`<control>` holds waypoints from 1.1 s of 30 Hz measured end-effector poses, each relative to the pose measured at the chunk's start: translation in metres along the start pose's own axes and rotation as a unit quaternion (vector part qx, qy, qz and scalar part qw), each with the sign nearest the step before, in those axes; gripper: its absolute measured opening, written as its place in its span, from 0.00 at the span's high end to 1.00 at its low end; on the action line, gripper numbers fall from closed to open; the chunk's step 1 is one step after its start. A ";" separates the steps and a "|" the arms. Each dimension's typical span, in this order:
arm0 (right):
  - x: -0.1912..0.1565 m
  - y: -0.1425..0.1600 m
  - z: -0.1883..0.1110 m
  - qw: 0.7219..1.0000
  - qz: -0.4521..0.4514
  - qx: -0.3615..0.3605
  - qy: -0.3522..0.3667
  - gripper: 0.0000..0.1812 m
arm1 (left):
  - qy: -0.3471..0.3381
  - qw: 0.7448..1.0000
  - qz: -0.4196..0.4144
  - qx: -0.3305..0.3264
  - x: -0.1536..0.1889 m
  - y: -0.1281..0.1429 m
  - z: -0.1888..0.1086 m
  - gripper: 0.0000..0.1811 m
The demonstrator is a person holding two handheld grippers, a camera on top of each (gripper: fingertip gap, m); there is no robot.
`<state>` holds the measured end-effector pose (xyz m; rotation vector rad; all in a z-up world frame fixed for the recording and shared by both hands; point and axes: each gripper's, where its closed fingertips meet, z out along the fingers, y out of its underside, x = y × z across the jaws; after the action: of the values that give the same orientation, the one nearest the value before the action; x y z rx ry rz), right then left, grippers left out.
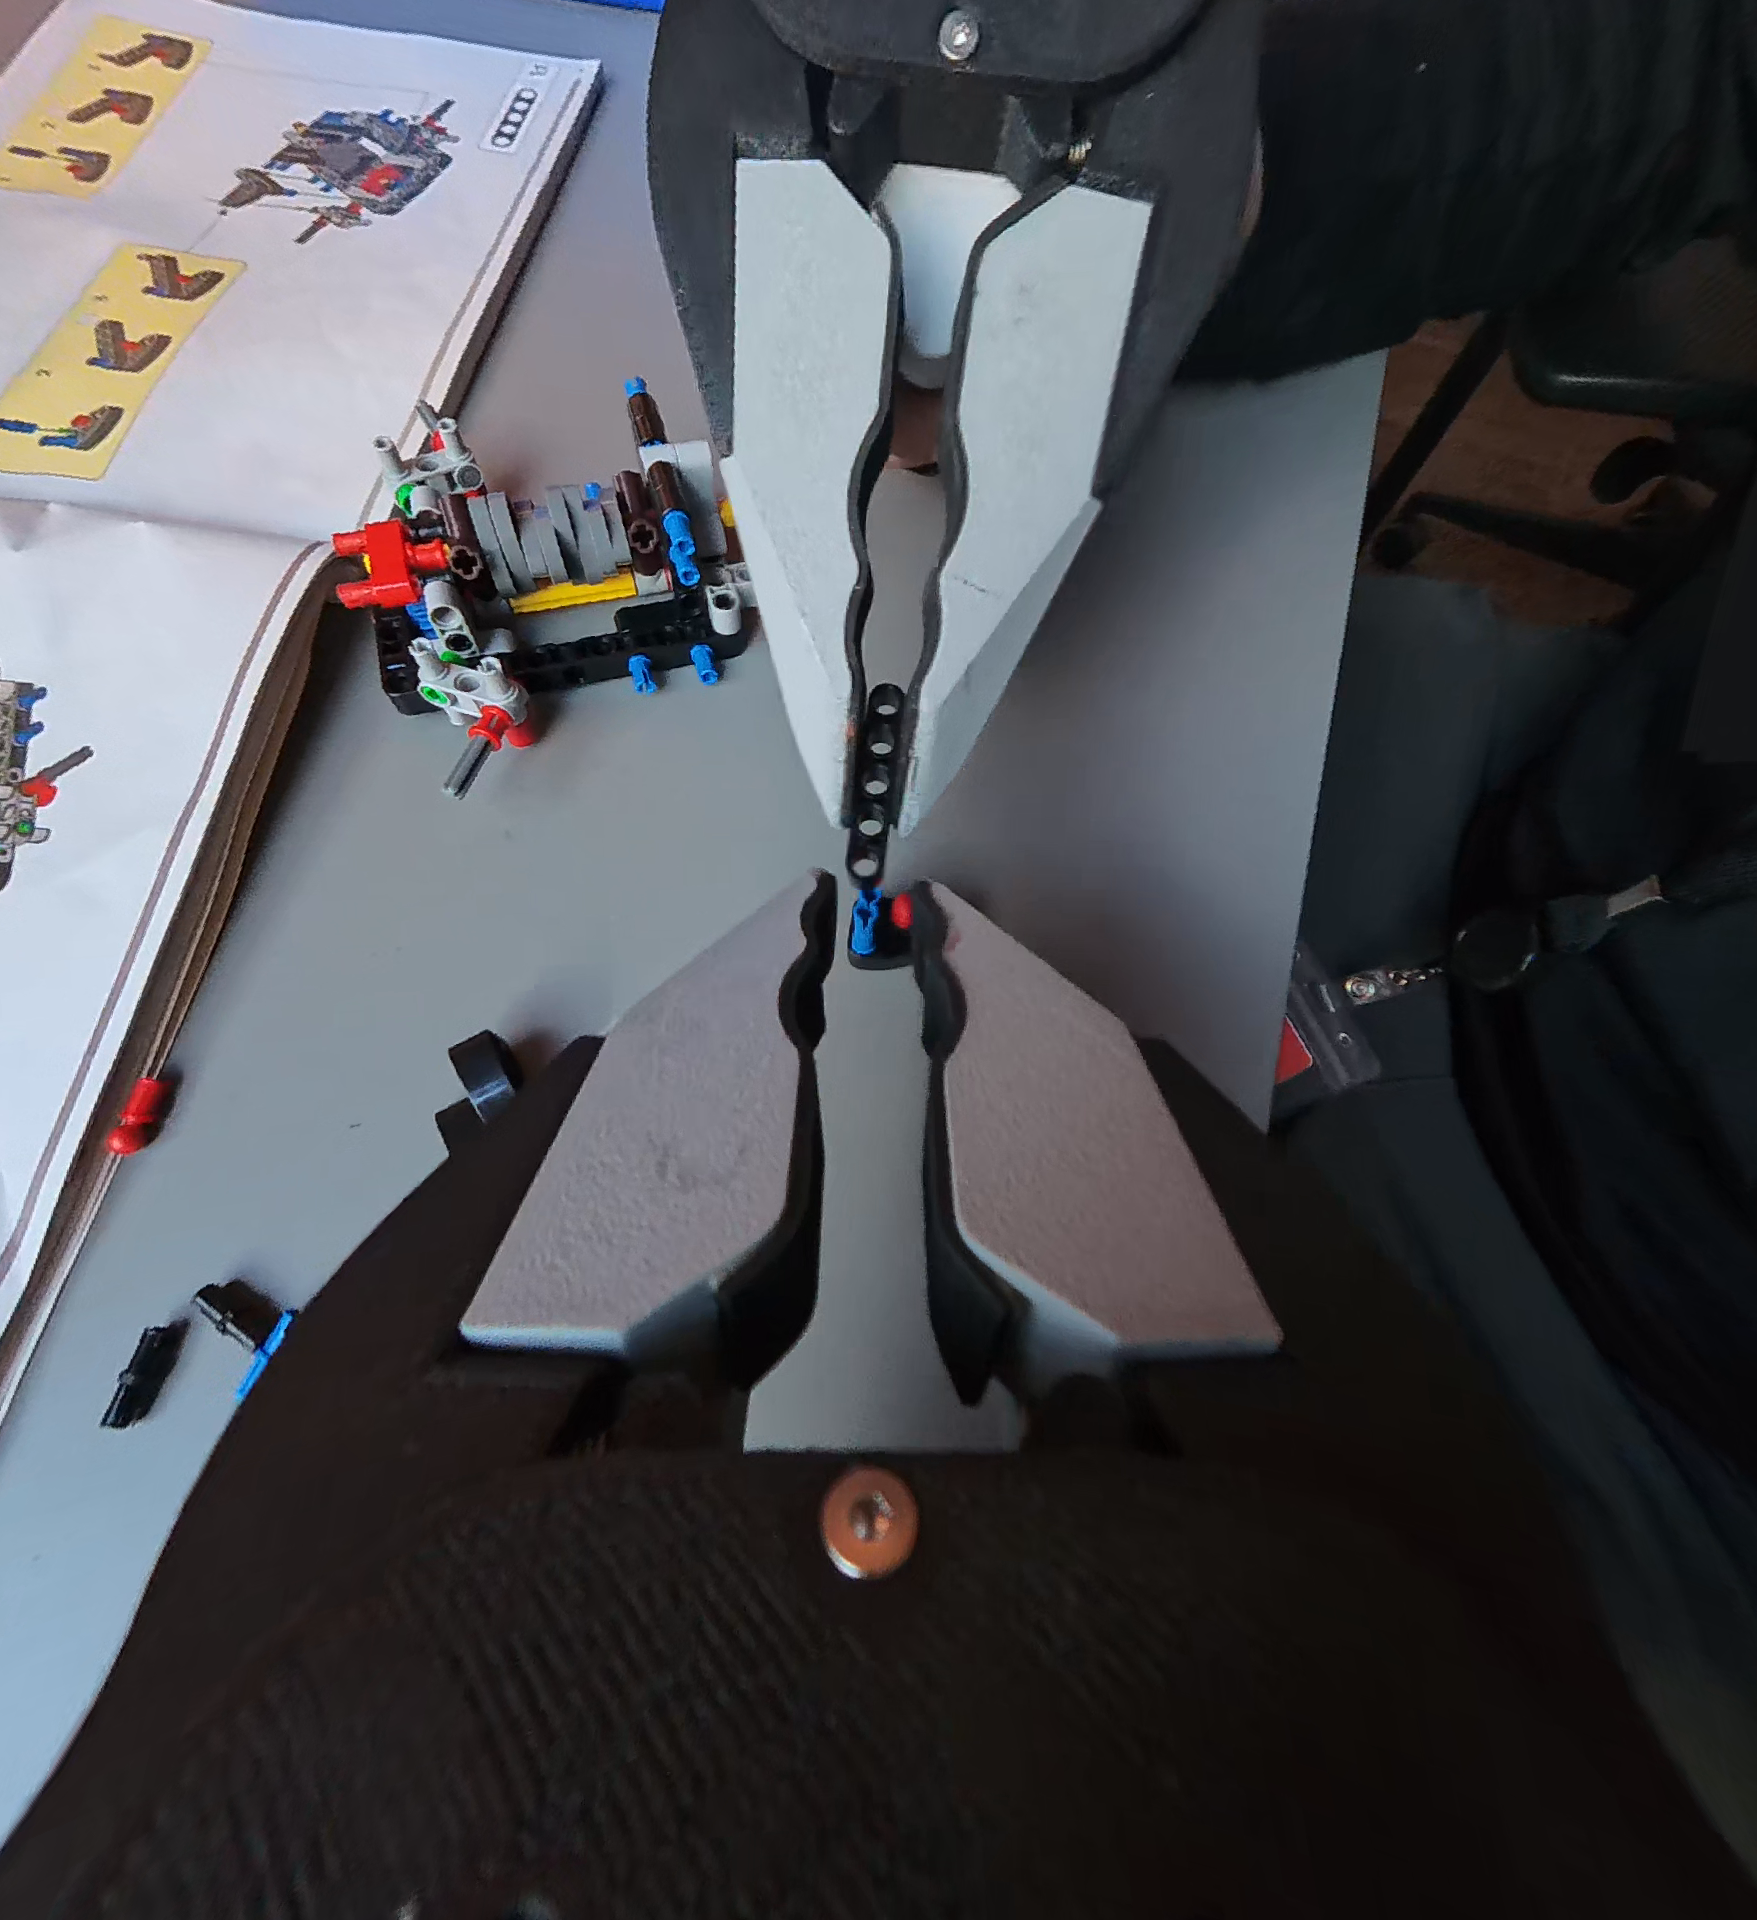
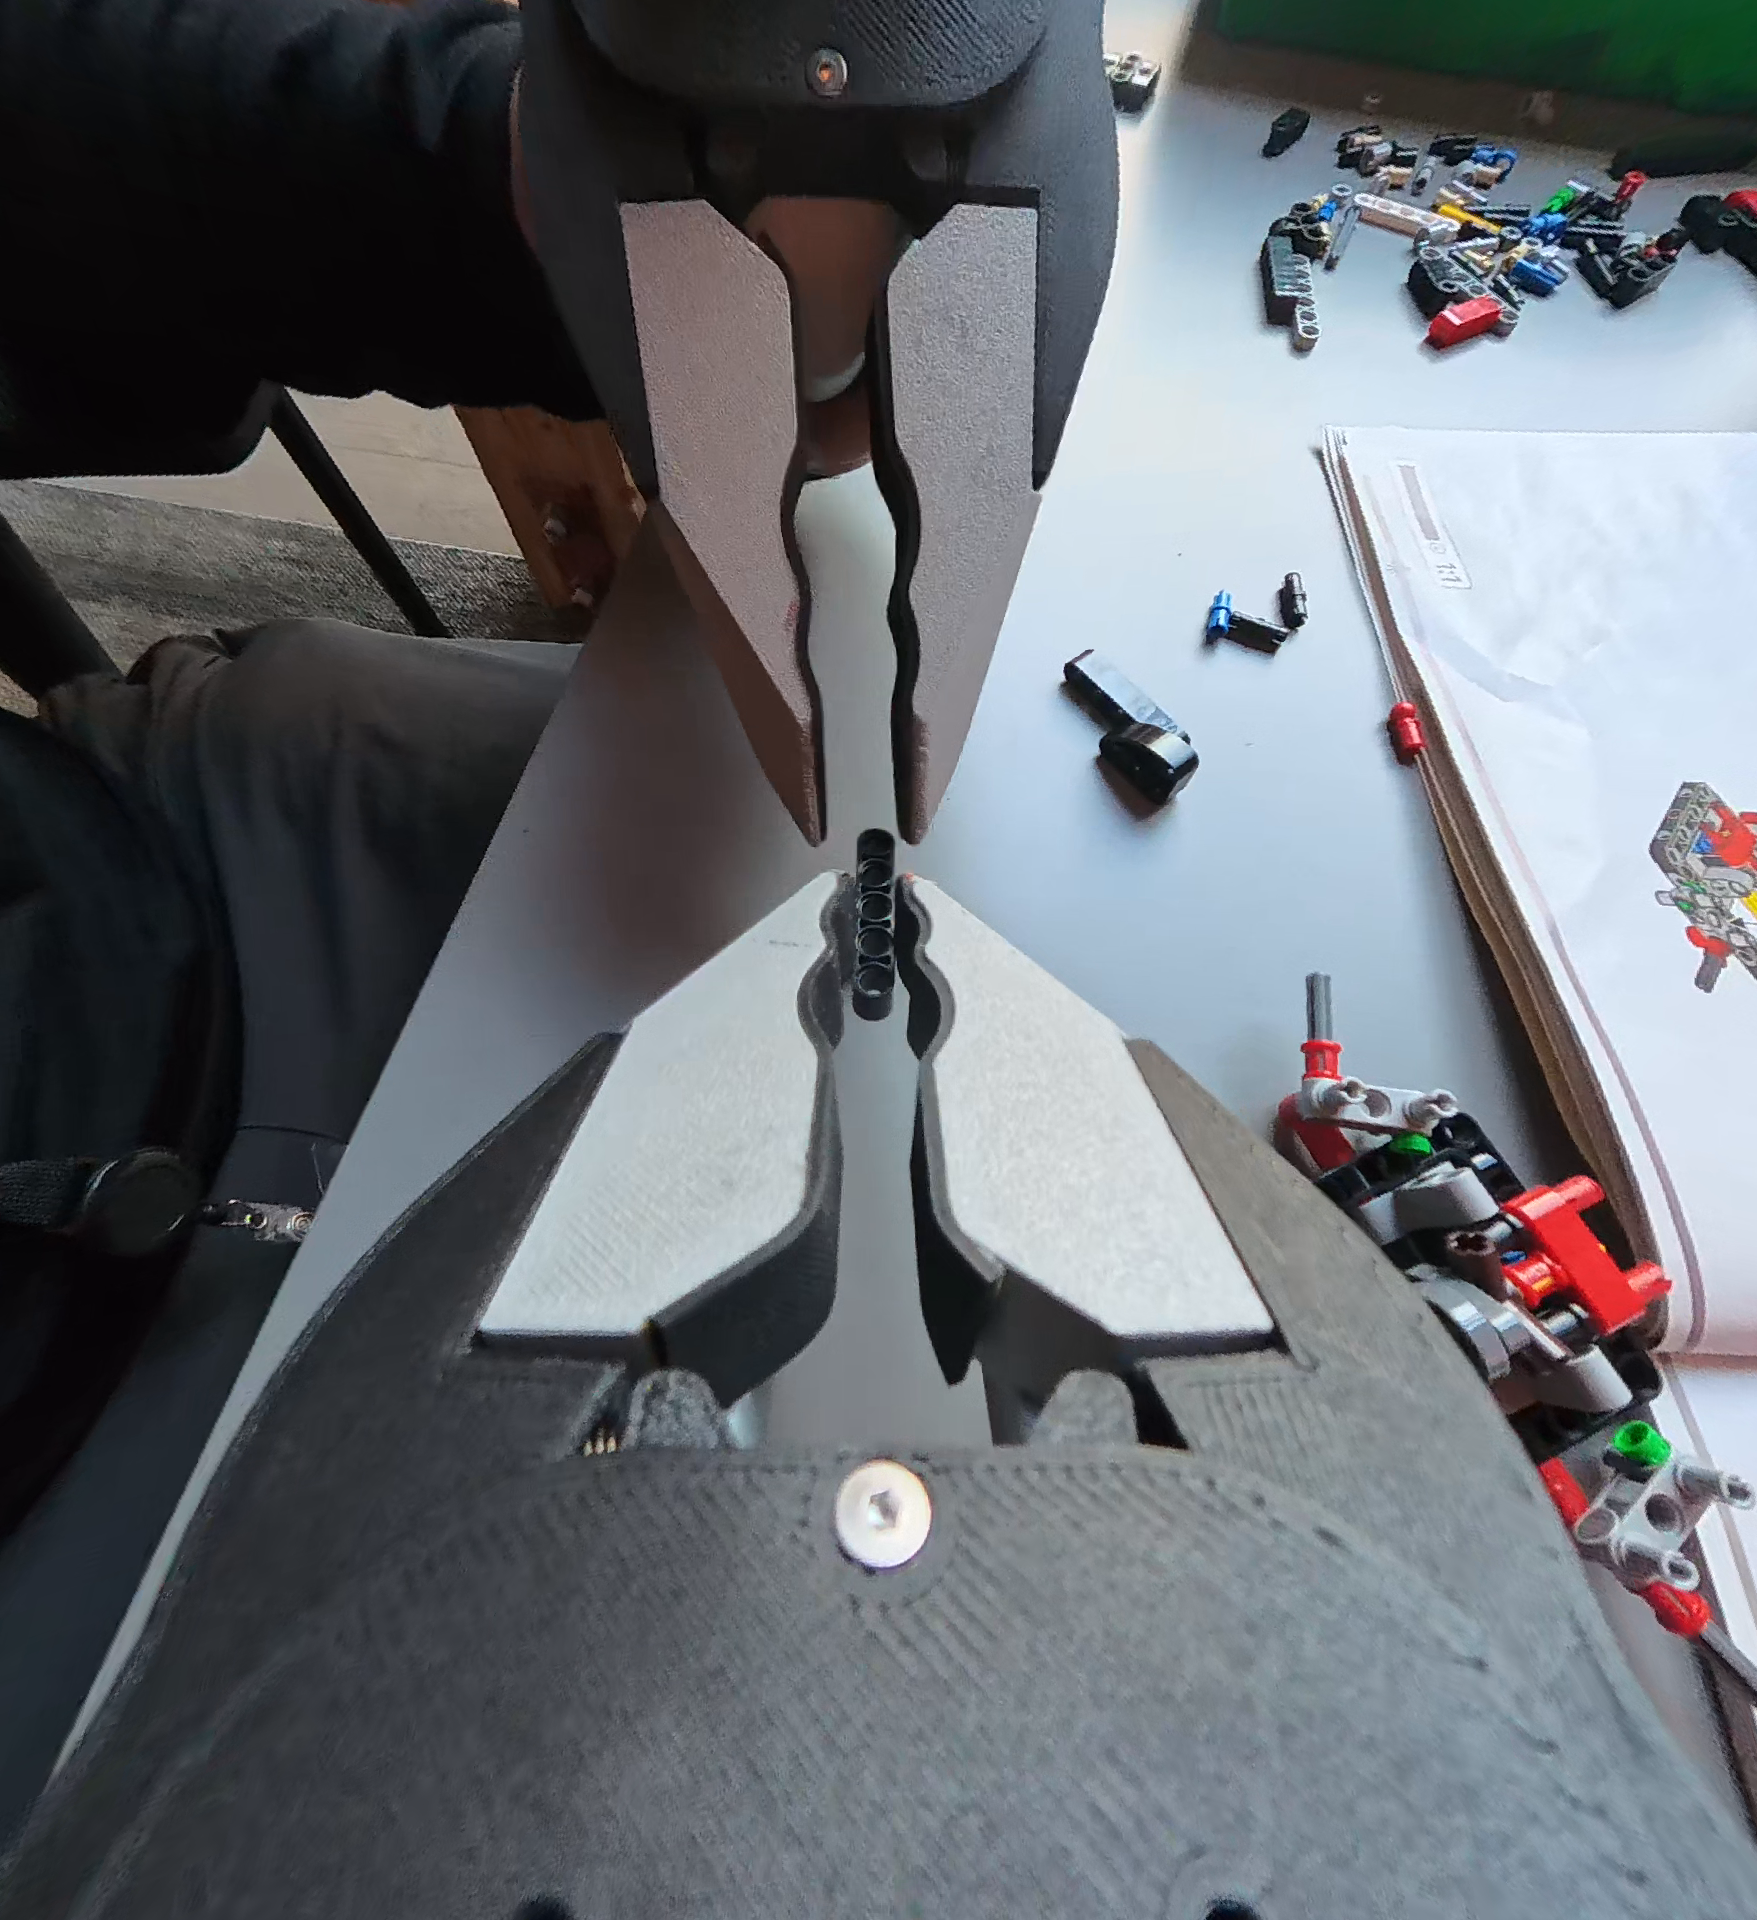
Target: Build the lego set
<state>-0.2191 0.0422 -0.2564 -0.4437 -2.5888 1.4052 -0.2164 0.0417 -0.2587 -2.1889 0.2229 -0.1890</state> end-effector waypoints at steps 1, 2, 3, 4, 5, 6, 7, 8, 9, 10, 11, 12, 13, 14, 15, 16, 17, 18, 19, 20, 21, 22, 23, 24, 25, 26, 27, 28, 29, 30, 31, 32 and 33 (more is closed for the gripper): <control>-0.001 0.001 0.001 1.000 0.000 0.001 -0.005 0.97 | 0.000 1.000 -0.002 -0.002 0.000 0.001 0.000 0.93; -0.001 0.001 0.001 1.000 0.002 0.000 -0.007 0.97 | 0.001 1.000 -0.004 -0.003 -0.001 0.002 0.001 0.94; -0.001 0.001 0.002 1.000 0.002 0.001 -0.006 0.97 | 0.001 1.000 -0.005 -0.003 -0.001 0.003 0.001 0.95; -0.001 0.001 0.003 1.000 0.001 0.002 -0.005 0.97 | 0.001 1.000 -0.005 -0.004 -0.001 0.003 0.002 0.95; -0.002 0.001 0.004 1.000 0.001 0.002 -0.007 0.97 | 0.003 1.000 -0.004 -0.004 0.000 0.003 0.003 0.95; -0.002 0.001 0.004 1.000 0.001 0.001 -0.006 0.97 | 0.003 1.000 -0.003 -0.005 0.000 0.004 0.004 0.97; -0.002 0.002 0.005 1.000 0.000 -0.002 -0.007 0.97 | 0.000 1.000 0.000 -0.006 0.000 0.004 0.005 0.97; -0.002 0.003 0.006 1.000 -0.001 -0.004 -0.006 0.97 | -0.002 1.000 0.003 -0.009 -0.001 0.005 0.005 0.97; -0.001 0.004 0.007 1.000 -0.001 -0.006 -0.004 0.97 | -0.004 1.000 0.004 -0.011 -0.002 0.007 0.006 0.97; -0.001 0.005 0.008 1.000 -0.001 -0.007 -0.005 0.97 | -0.005 1.000 0.004 -0.013 -0.002 0.008 0.007 0.97; -0.001 0.006 0.009 1.000 0.001 -0.008 -0.007 0.97 | -0.005 1.000 0.003 -0.015 -0.002 0.009 0.007 0.97; 0.000 0.005 0.009 1.000 0.003 -0.005 -0.008 0.97 | -0.006 1.000 0.003 -0.015 -0.003 0.009 0.007 0.97; 0.000 0.005 0.009 1.000 0.004 -0.005 -0.008 0.97 | -0.008 1.000 0.004 -0.015 -0.003 0.009 0.007 0.97; -0.001 0.006 0.009 1.000 0.003 -0.005 -0.010 0.97 | -0.007 1.000 0.005 -0.015 -0.003 0.009 0.007 0.97; -0.001 0.006 0.009 1.000 0.001 -0.005 -0.011 0.97 | -0.006 1.000 0.005 -0.015 -0.002 0.009 0.007 0.97; -0.001 0.006 0.008 1.000 -0.001 -0.006 -0.011 0.97 | -0.005 1.000 0.005 -0.015 -0.002 0.009 0.008 0.97; -0.002 0.006 0.008 1.000 -0.002 -0.006 -0.011 0.97 | -0.005 1.000 0.006 -0.015 -0.001 0.009 0.008 0.98; -0.002 0.006 0.008 1.000 -0.001 -0.005 -0.012 0.97 | -0.005 1.000 0.007 -0.015 -0.001 0.009 0.008 0.97; -0.002 0.006 0.008 1.000 0.000 -0.004 -0.012 0.97 | -0.007 1.000 0.008 -0.015 -0.001 0.009 0.008 0.97; -0.002 0.006 0.007 1.000 -0.001 -0.003 -0.011 0.97 | -0.008 1.000 0.008 -0.013 -0.001 0.008 0.008 0.97; -0.002 0.005 0.007 1.000 -0.004 0.001 -0.011 0.97 | -0.007 1.000 0.008 -0.011 -0.001 0.007 0.008 0.98; -0.003 0.004 0.005 1.000 -0.006 0.003 -0.010 0.97 | -0.006 1.000 0.008 -0.008 0.000 0.005 0.007 0.98; -0.003 0.004 0.005 1.000 -0.007 0.005 -0.008 0.97 | -0.006 1.000 0.009 -0.007 0.000 0.004 0.007 0.98; -0.003 0.004 0.004 1.000 -0.006 0.005 -0.009 0.97 | -0.007 1.000 0.011 -0.008 0.000 0.004 0.007 0.98; -0.003 0.005 0.005 1.000 -0.005 0.003 -0.010 0.97 | -0.007 1.000 0.013 -0.012 0.001 0.005 0.007 0.97; -0.003 0.006 0.005 1.000 -0.004 -0.001 -0.009 0.97 | -0.011 1.000 0.016 -0.015 0.000 0.006 0.008 0.97; -0.002 0.006 0.006 1.000 -0.006 -0.001 -0.007 0.97 | -0.014 1.000 0.018 -0.016 -0.001 0.006 0.009 0.97; -0.002 0.006 0.006 1.000 -0.006 0.000 -0.006 0.97 | -0.015 1.000 0.018 -0.015 -0.001 0.006 0.009 0.97; -0.002 0.007 0.006 1.000 -0.004 -0.001 -0.007 0.97 | -0.014 1.000 0.016 -0.015 -0.001 0.006 0.009 0.97; -0.002 0.007 0.006 1.000 -0.003 -0.001 -0.008 0.97 | -0.012 1.000 0.015 -0.015 -0.001 0.006 0.009 0.97; -0.002 0.008 0.006 1.000 -0.003 -0.003 -0.007 0.97 | -0.012 1.000 0.015 -0.015 -0.001 0.006 0.009 0.97; -0.002 0.010 0.007 1.000 -0.005 -0.009 -0.006 0.97 | -0.014 1.000 0.017 -0.016 -0.001 0.007 0.009 0.97; -0.002 0.012 0.009 1.000 -0.009 -0.017 -0.004 0.97 | -0.015 0.999 0.020 -0.019 -0.001 0.008 0.010 0.97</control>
<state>-0.2176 0.0408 -0.2709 -0.4189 -2.6183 1.3623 -0.2161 0.0449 -0.2706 -2.2221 0.2554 -0.1303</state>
